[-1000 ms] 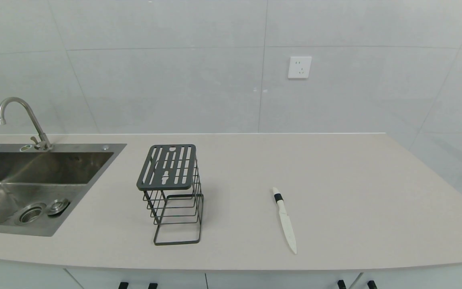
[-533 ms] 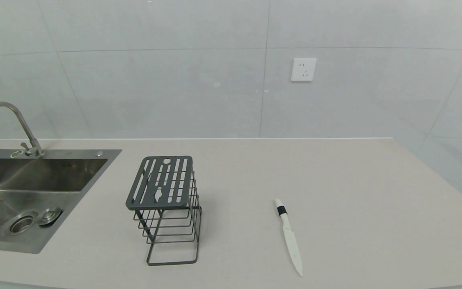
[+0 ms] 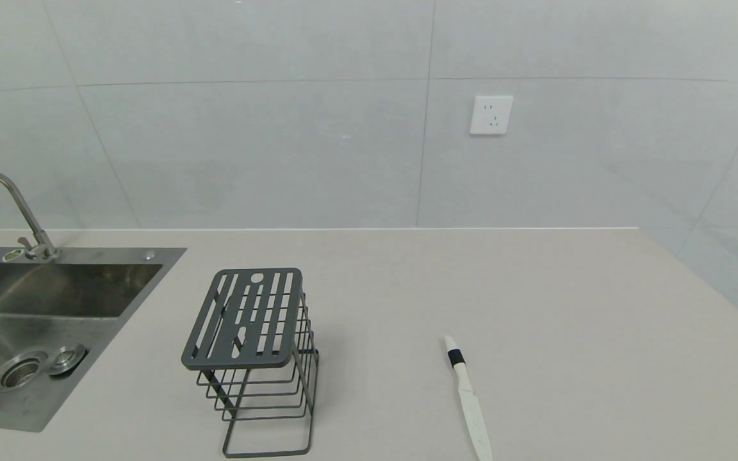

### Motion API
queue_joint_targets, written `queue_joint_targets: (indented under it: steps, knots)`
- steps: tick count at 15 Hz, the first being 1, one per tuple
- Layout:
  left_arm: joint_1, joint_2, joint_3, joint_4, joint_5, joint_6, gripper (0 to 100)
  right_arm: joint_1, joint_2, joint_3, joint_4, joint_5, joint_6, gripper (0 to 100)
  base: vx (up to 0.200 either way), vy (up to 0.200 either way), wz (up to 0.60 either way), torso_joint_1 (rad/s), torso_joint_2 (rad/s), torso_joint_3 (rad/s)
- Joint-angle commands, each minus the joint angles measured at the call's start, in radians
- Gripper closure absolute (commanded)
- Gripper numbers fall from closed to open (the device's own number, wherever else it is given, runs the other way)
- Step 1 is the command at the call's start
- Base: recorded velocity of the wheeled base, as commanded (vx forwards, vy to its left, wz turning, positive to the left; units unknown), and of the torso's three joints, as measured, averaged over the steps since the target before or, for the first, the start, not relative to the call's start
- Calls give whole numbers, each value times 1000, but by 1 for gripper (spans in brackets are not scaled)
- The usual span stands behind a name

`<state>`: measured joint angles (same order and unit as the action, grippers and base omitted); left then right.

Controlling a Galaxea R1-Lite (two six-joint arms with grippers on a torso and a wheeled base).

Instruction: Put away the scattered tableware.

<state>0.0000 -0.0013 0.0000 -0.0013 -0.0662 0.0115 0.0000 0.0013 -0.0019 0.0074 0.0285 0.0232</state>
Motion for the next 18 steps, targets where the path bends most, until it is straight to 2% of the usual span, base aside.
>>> queue_joint_targets:
  steps: [1,8,13,14,16,17,18]
  knots:
    - [0,1,0,0,-1,-1,0,0,0,0,0,1,0,0,0,0,0,0,0,0]
    - [0,1,0,-3,-1,-10,0,0,0,-1,0,-1,3,0,0,0,0,0,0,0]
    - [0,1,0,-3,-6,-2,0,-2,0,-1,0,1,12,0,0,0,0,0,0,0]
    - [0,1,0,-3,-7,-1,0,-3,0,-24,-38,-1,43,0,0,0,0,0,0,0]
    - [0,1,0,-3,-7,1,0,-48,135,-286,-142,34,46,0,0,0,0,0,0,0]
    - [0,1,0,-3,-7,1,0,-41,229,-394,-162,125,24,0,0,0,0,0,0,0]
    - [0,1,0,-3,-7,-1,0,-21,278,-400,-155,189,9,0,0,0,0,0,0,0]
